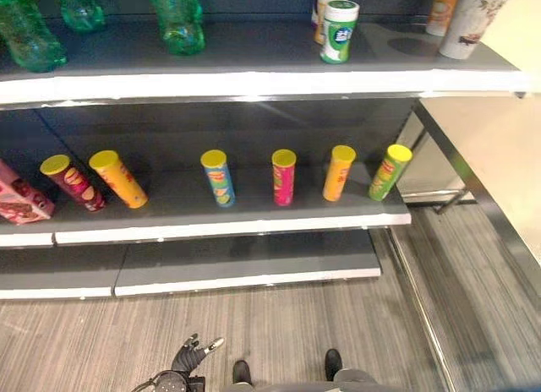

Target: Put the goods on the table back onto the shelves and tidy them up.

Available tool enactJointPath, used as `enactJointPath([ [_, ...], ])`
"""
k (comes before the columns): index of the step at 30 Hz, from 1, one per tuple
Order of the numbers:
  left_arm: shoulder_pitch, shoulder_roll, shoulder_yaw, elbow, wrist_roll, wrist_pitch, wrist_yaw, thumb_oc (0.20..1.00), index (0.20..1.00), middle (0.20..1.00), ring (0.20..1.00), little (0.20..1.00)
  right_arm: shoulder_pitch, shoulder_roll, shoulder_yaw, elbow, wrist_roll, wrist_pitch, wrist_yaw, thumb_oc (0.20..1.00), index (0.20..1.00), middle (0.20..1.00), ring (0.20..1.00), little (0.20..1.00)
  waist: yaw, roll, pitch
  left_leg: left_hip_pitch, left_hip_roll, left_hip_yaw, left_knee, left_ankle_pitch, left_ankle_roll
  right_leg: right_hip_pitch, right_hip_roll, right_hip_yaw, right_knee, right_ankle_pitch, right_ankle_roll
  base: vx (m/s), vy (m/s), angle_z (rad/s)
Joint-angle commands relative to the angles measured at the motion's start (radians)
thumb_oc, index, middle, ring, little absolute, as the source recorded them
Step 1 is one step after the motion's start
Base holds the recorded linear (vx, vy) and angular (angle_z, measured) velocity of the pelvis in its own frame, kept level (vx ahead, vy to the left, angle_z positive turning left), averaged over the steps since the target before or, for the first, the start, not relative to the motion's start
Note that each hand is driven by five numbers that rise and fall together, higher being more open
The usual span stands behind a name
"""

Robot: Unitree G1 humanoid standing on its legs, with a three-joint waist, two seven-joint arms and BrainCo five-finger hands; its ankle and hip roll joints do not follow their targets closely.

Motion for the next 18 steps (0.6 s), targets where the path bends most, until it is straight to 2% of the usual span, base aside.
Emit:
enactJointPath([
  [1,-0.040,0.082,0.003,-0.019,0.053,-0.039,-0.018,1.000,1.000,1.000,1.000,1.000,-0.092,-0.028,-0.008,0.060,0.052,-0.026,-0.020,1.000,1.000,1.000,1.000,1.000,0.044,-0.023,0.011,0.060,-0.014,0.011,0.003,-0.155,0.003,-0.043,-0.075,0.025,0.009,0.020,0.101,-0.01,0.062,-0.71],
  [2,-0.040,0.082,0.003,-0.019,0.053,-0.039,-0.018,1.000,1.000,1.000,1.000,1.000,-0.092,-0.028,-0.008,0.060,0.052,-0.026,-0.020,1.000,1.000,1.000,1.000,1.000,0.045,-0.023,0.011,0.060,-0.014,0.011,0.003,-0.155,0.003,-0.044,-0.075,0.025,0.009,0.021,0.101,-0.14,0.143,-0.54],
  [3,-0.052,0.097,0.011,-0.023,0.061,-0.035,-0.027,1.000,1.000,1.000,1.000,1.000,-0.062,-0.049,-0.002,0.076,0.014,0.004,-0.026,1.000,1.000,1.000,1.000,1.000,0.021,-0.027,0.056,0.060,-0.023,0.031,0.003,-0.156,0.019,-0.110,-0.078,0.051,0.089,0.061,0.111,-0.20,0.092,-0.20],
  [4,-0.056,0.106,0.012,-0.021,0.067,-0.036,-0.025,1.000,1.000,1.000,1.000,1.000,-0.059,-0.054,-0.005,0.076,0.001,0.013,-0.033,1.000,1.000,1.000,1.000,1.000,0.013,-0.030,0.076,0.059,-0.018,0.052,0.003,-0.155,0.019,-0.148,-0.071,0.060,0.129,0.084,0.114,-0.25,0.084,-0.29],
  [6,-0.060,0.119,0.014,-0.021,0.080,-0.035,-0.028,1.000,1.000,1.000,1.000,1.000,-0.041,-0.055,-0.015,0.077,-0.016,0.021,-0.036,1.000,1.000,1.000,1.000,1.000,0.007,-0.031,0.089,0.056,-0.006,0.075,0.003,-0.147,0.017,-0.172,-0.062,0.060,0.150,0.094,0.114,-0.10,0.002,-0.90],
  [9,-0.063,0.144,0.017,-0.044,0.092,-0.028,-0.043,1.000,1.000,1.000,1.000,1.000,0.035,-0.099,-0.106,0.094,-0.095,0.025,-0.081,1.000,1.000,1.000,1.000,1.000,0.013,-0.013,0.098,0.055,0.030,0.139,0.003,-0.132,0.020,-0.144,-0.105,-0.050,0.180,0.046,0.099,-0.13,-0.008,-1.10],
  [10,-0.063,0.158,0.008,-0.054,0.093,-0.025,-0.044,1.000,1.000,1.000,1.000,1.000,0.034,-0.127,-0.125,0.124,-0.096,0.016,-0.106,1.000,1.000,1.000,1.000,1.000,0.027,-0.003,0.089,0.040,0.058,0.179,0.007,-0.121,0.013,-0.105,-0.153,-0.136,0.198,0.020,0.082,-0.15,-0.035,-0.88],
  [11,-0.064,0.158,0.007,-0.054,0.092,-0.025,-0.044,1.000,1.000,1.000,1.000,1.000,0.032,-0.129,-0.123,0.127,-0.096,0.014,-0.106,1.000,1.000,1.000,1.000,1.000,0.027,-0.002,0.090,0.041,0.059,0.180,0.007,-0.122,0.012,-0.104,-0.152,-0.136,0.199,0.020,0.082,-0.15,-0.060,-0.96],
  [12,-0.062,0.162,0.010,-0.058,0.092,-0.023,-0.043,1.000,1.000,1.000,1.000,1.000,0.020,-0.142,-0.120,0.145,-0.096,0.021,-0.111,1.000,1.000,1.000,1.000,1.000,0.035,-0.003,0.084,0.034,0.069,0.203,0.009,-0.115,0.009,-0.089,-0.177,-0.167,0.207,0.026,0.083,-0.08,-0.081,-0.67],
  [13,-0.052,0.171,0.013,-0.064,0.090,-0.021,-0.044,1.000,1.000,1.000,1.000,1.000,0.010,-0.153,-0.120,0.158,-0.088,0.022,-0.114,1.000,1.000,1.000,1.000,1.000,0.049,-0.008,0.075,0.028,0.080,0.227,0.013,-0.108,0.004,-0.072,-0.210,-0.196,0.216,0.047,0.087,-0.12,-0.233,-0.92],
  [14,-0.049,0.179,0.019,-0.060,0.083,-0.019,-0.046,1.000,1.000,1.000,1.000,1.000,-0.021,-0.181,-0.097,0.215,-0.074,0.025,-0.122,1.000,1.000,1.000,1.000,1.000,0.077,-0.030,0.059,0.023,0.100,0.265,0.021,-0.094,-0.012,-0.042,-0.251,-0.244,0.215,0.097,0.103,-0.08,-0.199,-0.61],
  [15,-0.048,0.179,0.020,-0.060,0.083,-0.019,-0.046,1.000,1.000,1.000,1.000,1.000,-0.028,-0.183,-0.091,0.221,-0.073,0.023,-0.121,1.000,1.000,1.000,1.000,1.000,0.077,-0.030,0.059,0.024,0.100,0.267,0.021,-0.094,-0.012,-0.040,-0.250,-0.243,0.211,0.100,0.103,-0.04,-0.356,-0.90],
  [16,-0.043,0.182,0.034,-0.054,0.078,-0.015,-0.045,1.000,1.000,1.000,1.000,1.000,-0.032,-0.204,-0.093,0.256,-0.064,0.035,-0.125,1.000,1.000,1.000,1.000,1.000,0.090,-0.052,0.037,0.027,0.121,0.281,0.018,-0.093,-0.036,-0.003,-0.251,-0.272,0.169,0.118,0.114,0.02,-0.208,-0.72],
  [17,-0.042,0.184,0.034,-0.053,0.077,-0.015,-0.046,1.000,1.000,1.000,1.000,1.000,-0.035,-0.207,-0.089,0.263,-0.061,0.034,-0.124,1.000,1.000,1.000,1.000,1.000,0.093,-0.052,0.035,0.030,0.124,0.282,0.018,-0.096,-0.041,0.005,-0.246,-0.272,0.154,0.121,0.114,0.02,-0.441,-0.78],
  [18,-0.039,0.184,0.052,-0.046,0.075,-0.009,-0.046,1.000,1.000,1.000,1.000,1.000,-0.014,-0.220,-0.099,0.297,-0.057,0.042,-0.125,1.000,1.000,1.000,1.000,1.000,0.103,-0.076,0.021,0.030,0.147,0.310,0.024,-0.079,-0.062,0.008,-0.232,-0.313,0.100,0.113,0.114,0.05,-0.254,-0.48],
])
